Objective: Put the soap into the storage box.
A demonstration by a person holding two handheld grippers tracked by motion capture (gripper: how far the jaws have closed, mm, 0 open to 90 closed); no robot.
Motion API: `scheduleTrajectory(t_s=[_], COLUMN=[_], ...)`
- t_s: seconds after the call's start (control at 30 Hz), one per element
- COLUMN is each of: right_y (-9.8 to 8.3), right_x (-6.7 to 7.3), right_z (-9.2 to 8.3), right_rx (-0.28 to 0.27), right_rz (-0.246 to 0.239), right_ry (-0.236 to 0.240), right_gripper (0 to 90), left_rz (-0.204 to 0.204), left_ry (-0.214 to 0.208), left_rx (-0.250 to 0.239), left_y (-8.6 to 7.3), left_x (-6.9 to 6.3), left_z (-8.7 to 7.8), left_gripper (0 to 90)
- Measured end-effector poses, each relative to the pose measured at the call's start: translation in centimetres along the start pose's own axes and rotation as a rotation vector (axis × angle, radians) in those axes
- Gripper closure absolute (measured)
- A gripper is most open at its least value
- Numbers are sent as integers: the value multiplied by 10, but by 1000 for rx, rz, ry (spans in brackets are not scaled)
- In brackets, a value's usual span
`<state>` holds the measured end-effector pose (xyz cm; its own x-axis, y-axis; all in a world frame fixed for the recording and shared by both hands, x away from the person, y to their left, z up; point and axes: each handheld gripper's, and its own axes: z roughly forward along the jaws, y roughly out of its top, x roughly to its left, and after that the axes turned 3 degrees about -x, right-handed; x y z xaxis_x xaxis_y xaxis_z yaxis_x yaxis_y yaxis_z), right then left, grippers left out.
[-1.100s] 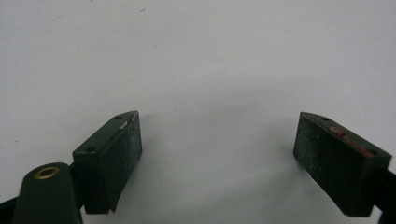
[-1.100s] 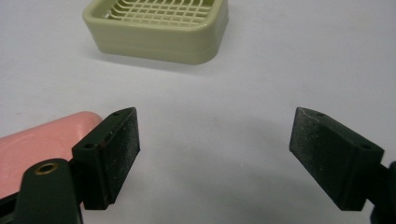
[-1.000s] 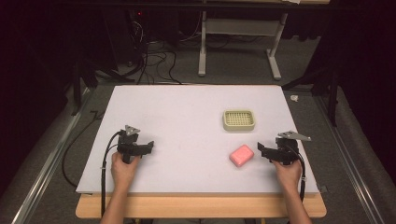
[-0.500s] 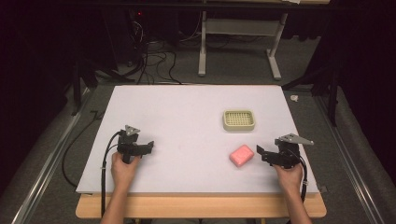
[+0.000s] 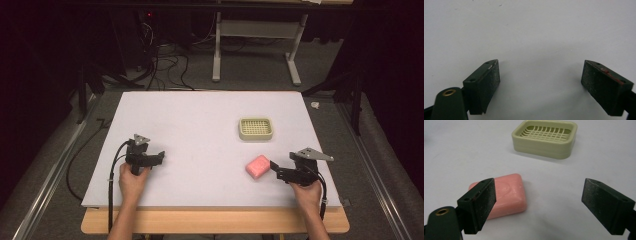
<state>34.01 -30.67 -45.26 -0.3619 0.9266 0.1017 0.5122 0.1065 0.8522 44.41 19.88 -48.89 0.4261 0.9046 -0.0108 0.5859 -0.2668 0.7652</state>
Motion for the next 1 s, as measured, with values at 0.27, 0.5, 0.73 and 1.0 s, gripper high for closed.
scheduleTrajectory(t_s=[0.27, 0.5, 0.73, 1.0], right_y=[-2, -5, -5, -4], right_x=[11, 19, 29, 39], right_z=[3, 10, 16, 22], right_rx=[9, 18, 29, 47], right_rz=[-19, -53, -75, -101], right_ry=[25, 50, 65, 72], right_gripper=[121, 121, 120, 120], left_rz=[0, 0, 0, 0], left_ry=[0, 0, 1, 1], left_rx=[0, 0, 0, -1], left_y=[0, 0, 0, 0], left_x=[0, 0, 0, 0], left_z=[0, 0, 0, 0], left_gripper=[158, 158, 158, 157])
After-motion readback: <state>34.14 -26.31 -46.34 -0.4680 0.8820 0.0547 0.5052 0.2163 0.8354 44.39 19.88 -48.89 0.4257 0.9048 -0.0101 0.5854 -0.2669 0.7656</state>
